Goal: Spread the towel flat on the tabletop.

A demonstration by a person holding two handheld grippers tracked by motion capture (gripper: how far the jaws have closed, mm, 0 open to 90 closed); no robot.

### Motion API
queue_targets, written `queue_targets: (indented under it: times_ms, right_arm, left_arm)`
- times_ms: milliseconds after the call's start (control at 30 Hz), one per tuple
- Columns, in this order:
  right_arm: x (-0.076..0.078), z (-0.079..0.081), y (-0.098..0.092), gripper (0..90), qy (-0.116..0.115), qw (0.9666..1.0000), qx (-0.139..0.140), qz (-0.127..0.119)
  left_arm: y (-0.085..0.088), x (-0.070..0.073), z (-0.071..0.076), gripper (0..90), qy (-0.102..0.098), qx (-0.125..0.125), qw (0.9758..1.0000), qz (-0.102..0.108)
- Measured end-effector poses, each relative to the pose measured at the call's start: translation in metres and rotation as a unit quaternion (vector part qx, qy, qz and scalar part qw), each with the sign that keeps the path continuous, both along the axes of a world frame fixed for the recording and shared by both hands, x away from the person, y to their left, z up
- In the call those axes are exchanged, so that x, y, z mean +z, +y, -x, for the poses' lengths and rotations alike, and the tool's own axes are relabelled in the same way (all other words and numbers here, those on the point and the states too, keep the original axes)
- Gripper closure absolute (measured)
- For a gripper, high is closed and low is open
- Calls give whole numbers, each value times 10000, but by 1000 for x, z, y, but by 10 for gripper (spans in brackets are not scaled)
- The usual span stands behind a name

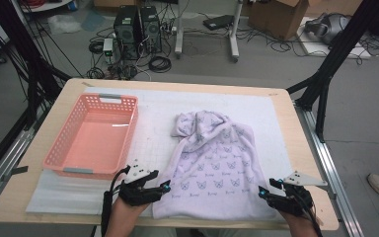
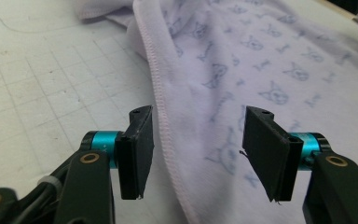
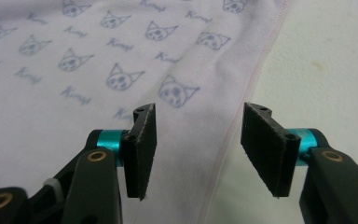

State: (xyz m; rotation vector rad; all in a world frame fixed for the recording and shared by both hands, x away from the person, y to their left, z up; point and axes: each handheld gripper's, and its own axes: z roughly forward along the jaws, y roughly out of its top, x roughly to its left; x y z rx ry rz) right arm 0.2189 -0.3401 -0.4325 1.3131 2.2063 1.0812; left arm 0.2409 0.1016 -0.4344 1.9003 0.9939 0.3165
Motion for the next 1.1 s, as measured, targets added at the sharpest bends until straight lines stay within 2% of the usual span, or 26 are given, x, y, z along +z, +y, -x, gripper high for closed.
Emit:
queue_targets:
  times_ms: [133,300,367,433,500,567,600,667,700,767,867,933,1000,1033,1100]
  right_arm:
    - [-6,-16,9,403,46,9999,-10,120]
    - [-10,-28,19,369,133,9996,-4,267]
    - [-13,-30,21,361,118,9994,28,339]
    - [-13,-32,22,361,135,9993,41,352]
    - [-13,-33,25,385,107,9986,97,501]
    - [-12,-34,26,475,112,9985,141,525]
    - [-11,-35,27,567,119,9985,144,507]
    - [-9,-38,28,780,177,9986,156,464]
    - [-9,-40,28,839,181,9986,146,469]
    - [-9,-47,28,857,207,9991,92,364]
    - [-11,-57,27,871,57,9994,-161,298]
    - [-12,-63,26,870,-44,9991,-346,253]
    - [-14,-67,24,868,-111,9985,-497,205]
    - [-15,-68,24,863,-93,9984,-555,103]
    - [-17,-67,22,815,-82,9986,-527,58]
  left_arm:
    - [-5,-6,-14,409,93,-34,9998,-185]
    - [-12,-11,-29,411,173,-48,9991,-382]
    - [-14,-13,-34,421,223,-123,9982,-537]
    - [-16,-14,-35,460,159,-130,9976,-662]
    - [-13,-13,-36,580,94,-87,9967,-796]
    - [-7,-13,-39,799,230,-72,9977,-634]
    - [-5,-13,-41,836,255,-35,9978,-608]
    - [-4,-12,-43,853,188,112,9976,-651]
    - [-3,-11,-45,855,148,193,9977,-629]
    - [-1,-9,-49,858,43,347,9979,-549]
    - [-1,-5,-58,862,-152,603,9966,-548]
    - [0,-4,-65,862,-223,816,9950,-537]
    - [2,-4,-68,859,-209,902,9949,-410]
    - [2,-4,-67,843,-197,875,9953,-351]
    - [3,-4,-63,693,-236,767,9963,-321]
